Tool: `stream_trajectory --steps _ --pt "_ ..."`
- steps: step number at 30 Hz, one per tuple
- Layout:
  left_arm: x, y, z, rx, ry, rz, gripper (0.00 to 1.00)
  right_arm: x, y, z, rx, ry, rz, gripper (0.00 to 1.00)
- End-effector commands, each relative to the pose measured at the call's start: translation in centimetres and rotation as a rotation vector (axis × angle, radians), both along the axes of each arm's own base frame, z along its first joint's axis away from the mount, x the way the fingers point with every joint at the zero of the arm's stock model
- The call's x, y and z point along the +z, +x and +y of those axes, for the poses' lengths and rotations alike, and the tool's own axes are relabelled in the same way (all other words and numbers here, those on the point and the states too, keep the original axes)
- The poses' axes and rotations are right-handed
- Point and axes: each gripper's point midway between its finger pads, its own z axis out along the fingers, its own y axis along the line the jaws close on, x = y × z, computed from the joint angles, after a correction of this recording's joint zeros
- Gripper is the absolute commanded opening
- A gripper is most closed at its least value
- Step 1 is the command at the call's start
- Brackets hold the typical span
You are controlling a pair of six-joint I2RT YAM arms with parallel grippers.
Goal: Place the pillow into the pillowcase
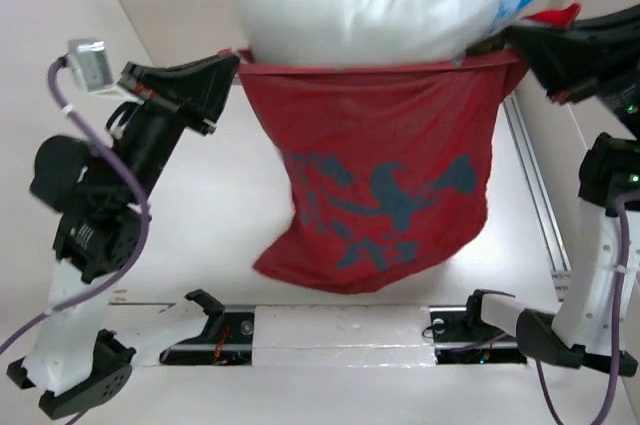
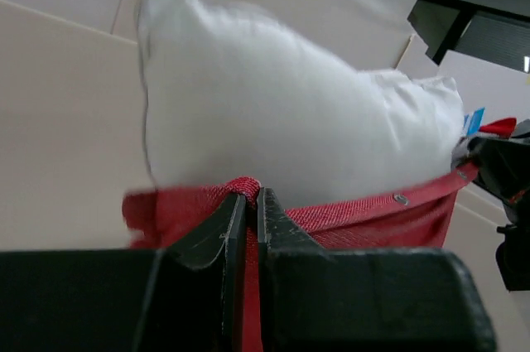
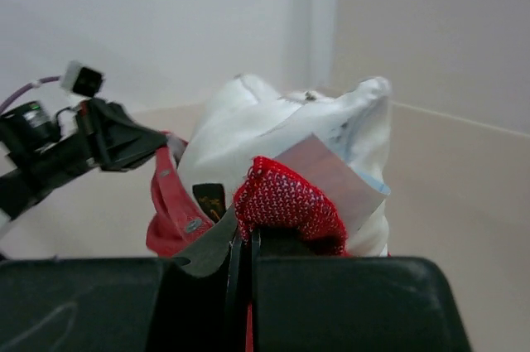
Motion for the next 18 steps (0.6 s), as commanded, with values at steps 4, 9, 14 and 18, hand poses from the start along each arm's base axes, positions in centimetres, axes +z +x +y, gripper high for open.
stream_trajectory --steps 4,9,14,18 --pt "7.4 -0.9 2.5 0.093 -0.136 -0.208 0.0 -0.1 1.6 1.2 0.079 0.038 -0.098 0.0" --pt "12.8 -2.2 3.6 0.105 -0.162 -0.247 0.0 4.2 -0.2 0.4 0.015 0.032 -0.141 0.0" --pt "12.4 0.1 4.3 0.197 -0.178 -0.198 0.0 2.1 3.9 0.1 0.034 0.022 -0.035 0.0" --pt "10.2 5.7 1.1 0.226 -0.109 -0.107 0.0 0.0 9.3 0.0 0.06 0.037 0.066 0.0"
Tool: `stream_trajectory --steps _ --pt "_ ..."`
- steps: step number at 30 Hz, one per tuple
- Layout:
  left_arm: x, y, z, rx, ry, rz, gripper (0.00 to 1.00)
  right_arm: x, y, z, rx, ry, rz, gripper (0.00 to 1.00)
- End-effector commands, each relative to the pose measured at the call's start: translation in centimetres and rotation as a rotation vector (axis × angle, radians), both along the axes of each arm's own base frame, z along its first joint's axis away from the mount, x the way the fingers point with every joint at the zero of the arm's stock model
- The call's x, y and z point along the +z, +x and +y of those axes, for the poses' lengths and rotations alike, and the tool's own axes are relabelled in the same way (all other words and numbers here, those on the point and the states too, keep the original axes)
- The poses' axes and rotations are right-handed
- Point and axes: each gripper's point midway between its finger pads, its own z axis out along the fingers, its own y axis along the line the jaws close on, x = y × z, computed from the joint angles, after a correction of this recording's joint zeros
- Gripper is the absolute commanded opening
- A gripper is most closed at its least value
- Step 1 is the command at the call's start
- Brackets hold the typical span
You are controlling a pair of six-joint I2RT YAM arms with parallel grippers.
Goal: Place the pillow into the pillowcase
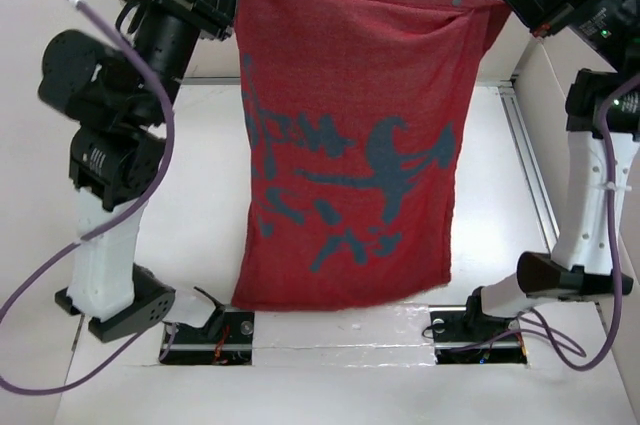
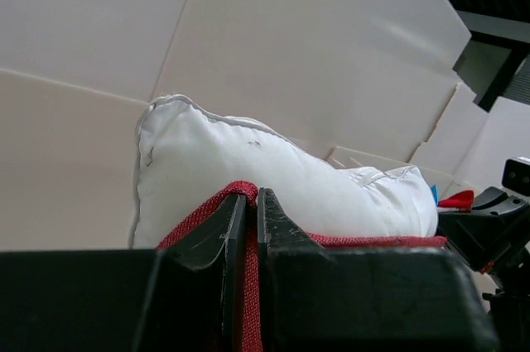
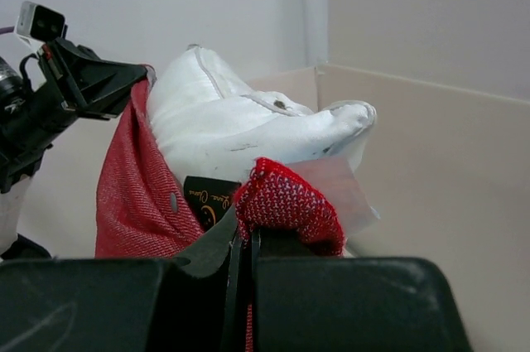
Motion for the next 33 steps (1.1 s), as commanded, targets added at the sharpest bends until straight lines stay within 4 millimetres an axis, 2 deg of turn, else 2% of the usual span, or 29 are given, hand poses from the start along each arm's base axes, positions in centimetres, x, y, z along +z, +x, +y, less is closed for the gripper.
stream_trajectory --steps 1,2,3,4,5,6,7,8,9,10,12,14,16,17,18,19,20,21,22,23,24,25,26,27,29,30,31,32,33 --pt "1.8 2.5 0.6 0.096 -0.051 -0.024 0.0 0.9 3.1 -0.4 -0.026 0.062 -0.001 0.0" --pt "-0.4 6.4 -2.2 0.088 -0.001 0.034 0.0 -0.4 6.2 -0.4 -0.022 0.063 0.053 0.0" --pt "1.3 5.9 -1.9 0.081 -0.036 0.002 0.0 -0.4 7.0 0.1 -0.008 0.071 0.069 0.0" --pt "0.6 7.1 -2.7 0.082 -0.021 0.022 0.0 1.2 5.9 0.1 -0.011 0.064 0.012 0.0" --pt "0.3 8.2 -3.1 0.091 -0.038 0.038 0.0 0.3 8.7 -0.2 -0.02 0.077 0.062 0.0" --pt "-0.8 10.8 -2.3 0.129 -0.021 0.054 0.0 1.1 8.8 -0.3 -0.029 0.089 0.035 0.0" --pt "-0.6 11.7 -2.5 0.007 -0.11 0.07 0.0 2.4 7.9 -0.4 -0.033 0.095 -0.026 0.0" --pt "-1.4 13.2 -1.8 -0.078 -0.141 0.098 0.0 3.5 6.7 -0.7 -0.033 0.109 -0.067 0.0" --pt "-2.3 13.6 -2.0 -0.2 -0.124 0.119 0.0 4.4 5.4 -0.9 -0.016 0.121 -0.112 0.0" --pt "-3.0 15.8 0.9 -0.183 -0.146 0.138 0.0 5.2 4.1 -1.1 0.006 0.133 -0.158 0.0" --pt "-1.7 15.3 2.3 -0.183 -0.144 0.093 0.0 6.9 1.3 -2.4 -0.024 0.151 -0.231 0.0" --pt "0.2 14.0 4.7 -0.139 -0.141 0.026 0.0 8.3 0.6 -4.4 -0.108 0.187 -0.265 0.0" --pt "3.3 9.8 5.4 -0.231 -0.151 -0.098 0.0 8.6 0.0 -4.9 -0.12 0.184 -0.288 0.0" --pt "4.5 8.2 6.6 -0.213 -0.145 -0.145 0.0 8.0 0.3 -4.7 -0.113 0.162 -0.273 0.0" --pt "5.1 7.1 6.9 -0.203 -0.141 -0.165 0.0 6.7 2.2 -4.4 -0.091 0.16 -0.208 0.0" --pt "6.0 5.2 6.6 -0.213 -0.128 -0.208 0.0 6.1 2.2 -3.7 -0.089 0.137 -0.216 0.0" --pt "6.2 3.5 6.6 -0.209 -0.118 -0.233 0.0 5.0 3.4 -3.2 -0.082 0.125 -0.191 0.0" --pt "6.7 2.6 6.5 -0.211 -0.112 -0.272 0.0 3.0 5.8 -2.1 -0.051 0.118 -0.112 0.0" --pt "6.5 2.5 6.5 -0.22 -0.121 -0.268 0.0 2.7 5.8 -1.5 -0.04 0.106 -0.107 0.0" --pt "5.4 4.0 5.9 -0.262 -0.111 -0.221 0.0 2.3 6.2 -1.1 -0.023 0.096 -0.099 0.0" --pt "6.2 3.0 5.9 -0.308 -0.128 -0.231 0.0 2.3 5.9 -0.8 0.001 0.08 -0.094 0.0" --pt "6.4 2.5 6.1 -0.322 -0.125 -0.26 0.0 4.9 2.0 -0.3 0.016 0.074 -0.197 0.0" --pt "6.2 2.1 6.0 -0.321 -0.127 -0.253 0.0 5.5 1.4 -0.5 0.025 0.082 -0.194 0.0" --pt "6.8 0.2 5.9 -0.314 -0.113 -0.281 0.0 6.8 -0.9 -0.8 0.015 0.09 -0.249 0.0" --pt "7.1 -1.5 5.6 -0.305 -0.078 -0.302 0.0 7.5 -2.3 -2.5 -0.041 0.099 -0.271 0.0" --pt "7.6 -4.8 5.2 -0.307 -0.047 -0.354 0.0 8.3 -5.8 -2.2 -0.063 0.079 -0.348 0.0" --pt "5.9 -3.0 5.3 -0.304 -0.059 -0.303 0.0 8.1 -6.0 -2.4 -0.077 0.078 -0.343 0.0" --pt "5.8 -3.3 5.7 -0.259 -0.053 -0.336 0.0 6.4 -2.9 -3.0 -0.081 0.11 -0.252 0.0" --pt "5.4 -2.9 6.1 -0.228 -0.067 -0.319 0.0 5.8 -3.0 -2.5 -0.108 0.091 -0.249 0.0"
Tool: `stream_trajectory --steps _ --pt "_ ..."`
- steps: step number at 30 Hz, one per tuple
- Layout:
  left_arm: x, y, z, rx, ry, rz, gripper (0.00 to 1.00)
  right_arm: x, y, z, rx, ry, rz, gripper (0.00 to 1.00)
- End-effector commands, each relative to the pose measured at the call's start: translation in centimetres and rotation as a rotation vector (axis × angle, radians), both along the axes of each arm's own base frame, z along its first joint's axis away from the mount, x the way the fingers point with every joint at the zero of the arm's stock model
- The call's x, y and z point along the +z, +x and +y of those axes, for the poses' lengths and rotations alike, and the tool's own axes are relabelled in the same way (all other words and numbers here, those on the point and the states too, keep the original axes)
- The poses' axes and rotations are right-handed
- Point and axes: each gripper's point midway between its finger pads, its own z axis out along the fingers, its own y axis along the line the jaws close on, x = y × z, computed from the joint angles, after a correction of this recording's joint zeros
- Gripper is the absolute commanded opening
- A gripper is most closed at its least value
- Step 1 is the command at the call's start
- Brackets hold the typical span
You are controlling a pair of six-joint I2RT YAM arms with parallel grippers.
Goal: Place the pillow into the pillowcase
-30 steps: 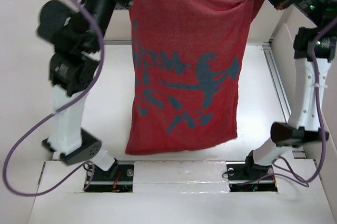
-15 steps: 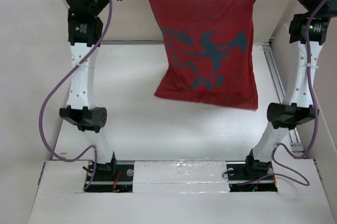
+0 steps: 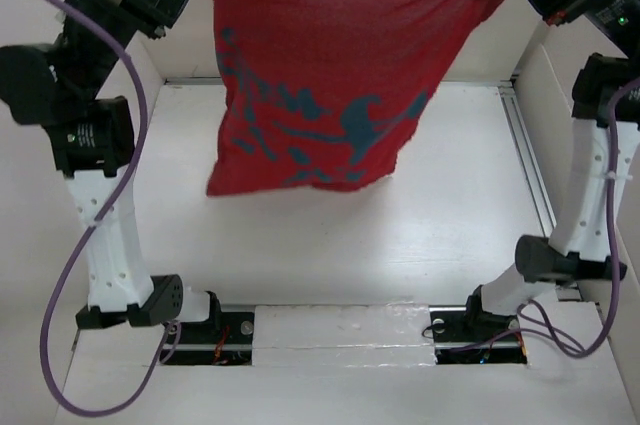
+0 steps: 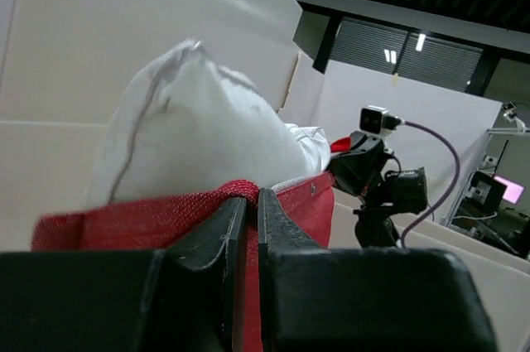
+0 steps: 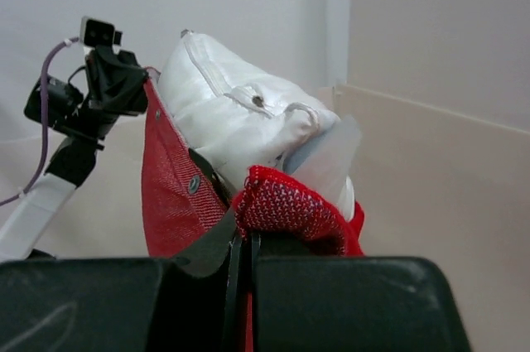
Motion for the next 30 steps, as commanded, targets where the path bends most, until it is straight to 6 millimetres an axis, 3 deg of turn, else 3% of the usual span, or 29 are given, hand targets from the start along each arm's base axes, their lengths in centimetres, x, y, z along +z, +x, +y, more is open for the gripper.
stream_trajectory --steps 1,2,4,6,7,8,9,11,12,13,14,15,16,17,18,19,21,22,24,25,26,28,29,30 --pt "2.8 -1.4 3.3 0.192 -0.098 -0.153 0.0 2.3 -2.3 -1.6 -0.165 0.068 -0.15 0.0" --pt "2.9 -1.3 2.9 0.183 -0.071 -0.153 0.0 2.2 -2.6 -0.3 -0.13 0.047 -0.139 0.0" --pt "3.5 -2.3 2.3 0.157 -0.033 -0.145 0.0 1.4 -1.2 0.4 -0.083 0.016 -0.078 0.0" --pt "5.6 -7.7 2.1 0.179 -0.044 -0.271 0.0 3.6 -5.6 0.6 -0.056 0.012 -0.178 0.0" --pt "6.2 -9.3 2.4 0.205 -0.058 -0.305 0.0 4.9 -8.5 0.5 -0.042 0.032 -0.237 0.0" --pt "7.4 -12.5 2.8 0.268 -0.074 -0.382 0.0 5.8 -10.0 0.3 -0.061 0.046 -0.272 0.0" --pt "7.5 -12.7 3.0 0.292 -0.072 -0.384 0.0 6.8 -11.2 -0.6 -0.126 0.068 -0.315 0.0" --pt "7.1 -13.6 2.9 0.293 -0.072 -0.373 0.0 7.0 -12.3 -0.8 -0.161 0.07 -0.323 0.0" --pt "6.1 -11.3 3.1 0.295 -0.068 -0.314 0.0 6.4 -11.6 -0.7 -0.142 0.065 -0.289 0.0" --pt "5.1 -9.2 3.3 0.285 -0.073 -0.251 0.0 4.6 -7.9 -1.1 -0.118 0.074 -0.18 0.0" --pt "4.1 -7.4 3.2 0.261 -0.071 -0.198 0.0 3.5 -7.1 -0.7 -0.102 0.066 -0.155 0.0" --pt "2.4 -4.1 3.0 0.232 -0.054 -0.108 0.0 1.8 -4.5 -0.6 -0.087 0.065 -0.075 0.0" --pt "1.8 -2.4 2.9 0.215 -0.043 -0.056 0.0 -0.3 -2.5 0.2 -0.048 0.039 0.009 0.0" --pt "0.8 -0.6 2.7 0.197 -0.032 0.033 0.0 -1.1 -1.9 0.5 -0.057 0.011 0.026 0.0" --pt "-0.4 2.5 2.5 0.172 -0.003 0.092 0.0 -2.3 0.1 0.3 -0.05 0.008 0.112 0.0" --pt "0.3 1.5 2.2 0.149 -0.003 0.073 0.0 -2.4 -0.6 0.6 -0.035 -0.017 0.101 0.0" --pt "2.0 -0.7 2.1 0.14 -0.023 -0.025 0.0 0.2 -4.1 0.8 -0.031 -0.019 -0.011 0.0" --pt "3.5 -3.3 2.3 0.166 -0.034 -0.094 0.0 1.4 -5.4 0.6 -0.049 -0.009 -0.062 0.0" --pt "4.4 -5.3 2.5 0.208 -0.037 -0.15 0.0 4.0 -9.4 -0.6 -0.161 0.032 -0.179 0.0" --pt "4.9 -6.4 2.7 0.233 -0.043 -0.182 0.0 4.6 -9.7 -1.3 -0.206 0.07 -0.186 0.0" --pt "5.0 -7.5 3.0 0.261 -0.058 -0.197 0.0 5.0 -9.3 -2.2 -0.244 0.124 -0.18 0.0" --pt "4.3 -6.4 3.1 0.268 -0.052 -0.176 0.0 2.7 -5.2 -2.4 -0.238 0.109 -0.056 0.0" --pt "3.4 -5.2 2.9 0.261 -0.019 -0.146 0.0 1.2 -3.2 -1.7 -0.218 0.084 0.012 0.0" --pt "2.8 -4.3 2.8 0.253 -0.007 -0.115 0.0 -0.1 -2.5 0.2 -0.16 0.048 0.059 0.0"
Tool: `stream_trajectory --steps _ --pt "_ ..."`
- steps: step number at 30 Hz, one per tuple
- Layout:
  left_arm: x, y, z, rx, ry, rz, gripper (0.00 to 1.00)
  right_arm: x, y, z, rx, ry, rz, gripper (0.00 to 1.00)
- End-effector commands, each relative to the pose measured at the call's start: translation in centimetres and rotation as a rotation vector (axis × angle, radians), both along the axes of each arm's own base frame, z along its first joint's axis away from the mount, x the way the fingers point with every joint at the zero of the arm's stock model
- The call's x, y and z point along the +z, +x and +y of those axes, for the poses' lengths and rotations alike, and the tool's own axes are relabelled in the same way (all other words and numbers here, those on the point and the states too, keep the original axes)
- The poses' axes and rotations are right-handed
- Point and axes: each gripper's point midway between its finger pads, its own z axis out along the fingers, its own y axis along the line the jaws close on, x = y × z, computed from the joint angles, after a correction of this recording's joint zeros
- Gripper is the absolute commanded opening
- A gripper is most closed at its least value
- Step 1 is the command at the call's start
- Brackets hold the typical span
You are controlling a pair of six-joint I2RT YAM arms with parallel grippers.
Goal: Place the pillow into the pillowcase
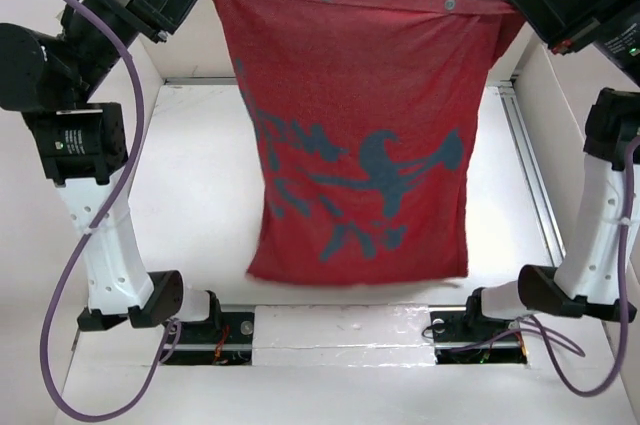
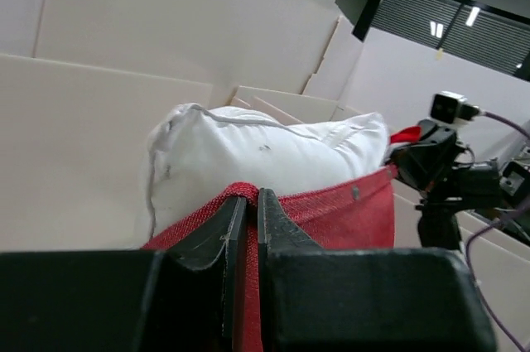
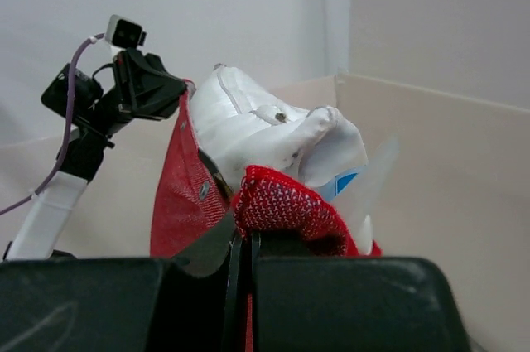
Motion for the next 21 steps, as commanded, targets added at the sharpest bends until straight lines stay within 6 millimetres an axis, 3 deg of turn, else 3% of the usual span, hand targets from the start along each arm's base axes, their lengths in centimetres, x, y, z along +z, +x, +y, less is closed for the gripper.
stream_trajectory --steps 1,2,3,5,8,9,10,11,12,13,14,15,16,17,18,19,20,21 --pt "4.2 -3.6 2.6 0.191 -0.064 -0.212 0.0 -0.8 3.9 0.2 -0.126 0.0 0.0 0.0" --pt "3.6 -3.2 2.4 0.174 -0.047 -0.197 0.0 -3.5 6.7 0.9 -0.119 -0.017 0.143 0.0" --pt "2.9 -2.0 2.5 0.18 -0.041 -0.172 0.0 -4.1 6.6 2.2 -0.069 -0.042 0.164 0.0" --pt "3.0 -3.0 2.5 0.196 -0.024 -0.202 0.0 -2.1 3.8 3.5 -0.005 -0.055 0.101 0.0" --pt "2.7 -2.6 3.0 0.252 -0.016 -0.194 0.0 2.2 -4.6 4.6 0.151 -0.051 -0.137 0.0" --pt "2.5 -2.4 3.1 0.259 -0.008 -0.187 0.0 4.2 -7.8 3.2 0.117 -0.019 -0.256 0.0" --pt "2.5 -2.4 3.1 0.259 -0.008 -0.187 0.0 5.1 -10.3 3.0 0.111 0.005 -0.311 0.0" --pt "2.2 -2.4 3.1 0.264 -0.002 -0.18 0.0 4.7 -7.5 1.2 -0.009 0.024 -0.262 0.0" --pt "1.9 -2.0 3.0 0.256 0.006 -0.174 0.0 5.2 -9.9 0.6 -0.084 0.039 -0.338 0.0" --pt "1.4 -2.5 3.0 0.256 0.006 -0.173 0.0 5.7 -8.6 -0.8 -0.151 0.135 -0.332 0.0" --pt "1.3 -2.7 3.0 0.256 0.006 -0.179 0.0 3.7 -5.1 -1.4 -0.15 0.175 -0.234 0.0" --pt "1.6 -3.3 2.9 0.251 -0.001 -0.209 0.0 2.6 -3.5 -1.3 -0.162 0.163 -0.149 0.0" --pt "1.7 -3.6 2.8 0.246 -0.007 -0.216 0.0 0.4 1.6 -0.9 -0.16 0.122 0.0 0.0" --pt "1.8 -3.9 2.7 0.232 -0.01 -0.222 0.0 -1.1 3.4 0.6 -0.13 0.075 0.098 0.0" --pt "1.8 -3.9 2.6 0.223 -0.019 -0.213 0.0 0.7 1.3 1.2 -0.129 0.035 0.038 0.0" --pt "2.3 -4.1 2.6 0.217 -0.025 -0.219 0.0 -1.8 4.7 1.7 -0.136 -0.027 0.119 0.0" --pt "3.0 -5.1 2.6 0.217 -0.039 -0.235 0.0 -1.3 2.4 2.9 -0.054 -0.075 0.051 0.0" --pt "3.0 -5.2 2.6 0.217 -0.039 -0.235 0.0 -2.2 2.4 3.9 0.031 -0.1 0.04 0.0"
